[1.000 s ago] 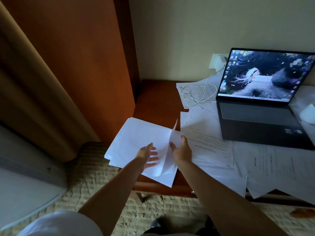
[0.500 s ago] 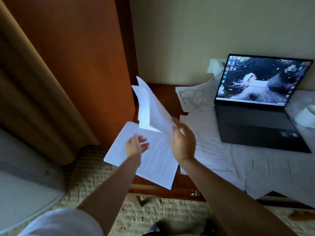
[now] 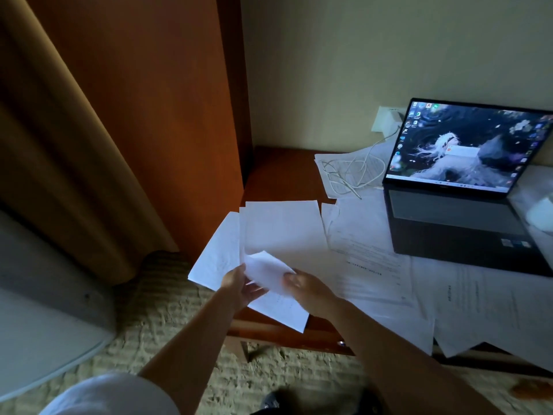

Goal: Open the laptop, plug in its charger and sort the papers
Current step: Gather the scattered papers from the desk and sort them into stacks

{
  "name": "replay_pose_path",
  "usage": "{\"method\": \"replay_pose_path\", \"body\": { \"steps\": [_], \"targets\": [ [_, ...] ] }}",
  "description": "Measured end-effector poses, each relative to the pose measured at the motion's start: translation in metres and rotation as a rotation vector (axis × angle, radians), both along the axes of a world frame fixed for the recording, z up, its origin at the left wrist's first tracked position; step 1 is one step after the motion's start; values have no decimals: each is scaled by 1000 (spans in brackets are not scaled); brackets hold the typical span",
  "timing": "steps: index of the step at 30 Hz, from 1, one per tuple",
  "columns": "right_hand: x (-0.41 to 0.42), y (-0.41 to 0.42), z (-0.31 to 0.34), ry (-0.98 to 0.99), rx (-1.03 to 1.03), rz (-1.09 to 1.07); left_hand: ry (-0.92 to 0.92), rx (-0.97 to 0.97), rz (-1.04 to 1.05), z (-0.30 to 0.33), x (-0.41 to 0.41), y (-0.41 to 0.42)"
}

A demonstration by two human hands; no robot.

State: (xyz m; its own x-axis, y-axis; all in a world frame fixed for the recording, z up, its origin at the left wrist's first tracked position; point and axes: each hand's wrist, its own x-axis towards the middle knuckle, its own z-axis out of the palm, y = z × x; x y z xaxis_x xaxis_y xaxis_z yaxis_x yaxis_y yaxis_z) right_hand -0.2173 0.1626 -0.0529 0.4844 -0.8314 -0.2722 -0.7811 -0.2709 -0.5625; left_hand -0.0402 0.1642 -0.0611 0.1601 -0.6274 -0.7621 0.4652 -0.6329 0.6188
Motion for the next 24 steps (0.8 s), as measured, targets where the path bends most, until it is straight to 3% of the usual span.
{"method": "replay_pose_path", "body": {
  "steps": [2,5,6,8,10,16,20,24],
  "targets": [
    [1,-5,4,-104,-69,-200,-174,9,-101,-3,1,-1],
    [5,-19,6,-459,-539,-691,-334,10,-204,-7,1,-2],
    [6,-20,8,-564,-494,-861,-364,16,-218,-9,1,-3],
    [9,-17,6,-582,-197,-1049,-374,32,-210,-8,-3,-3],
    [13,-6,-5,-448,-27,-1042,-340,54,-184,-7,-7,-3],
    [22,21,-22,-377,124,-1056,-126,10,-87,4,-15,-5],
    [27,25,-23,-377,173,-1000,-141,17,-98,7,-18,-8],
    [39,27,-22,-488,228,-1104,-223,49,-121,4,-19,-9]
  ]
}}
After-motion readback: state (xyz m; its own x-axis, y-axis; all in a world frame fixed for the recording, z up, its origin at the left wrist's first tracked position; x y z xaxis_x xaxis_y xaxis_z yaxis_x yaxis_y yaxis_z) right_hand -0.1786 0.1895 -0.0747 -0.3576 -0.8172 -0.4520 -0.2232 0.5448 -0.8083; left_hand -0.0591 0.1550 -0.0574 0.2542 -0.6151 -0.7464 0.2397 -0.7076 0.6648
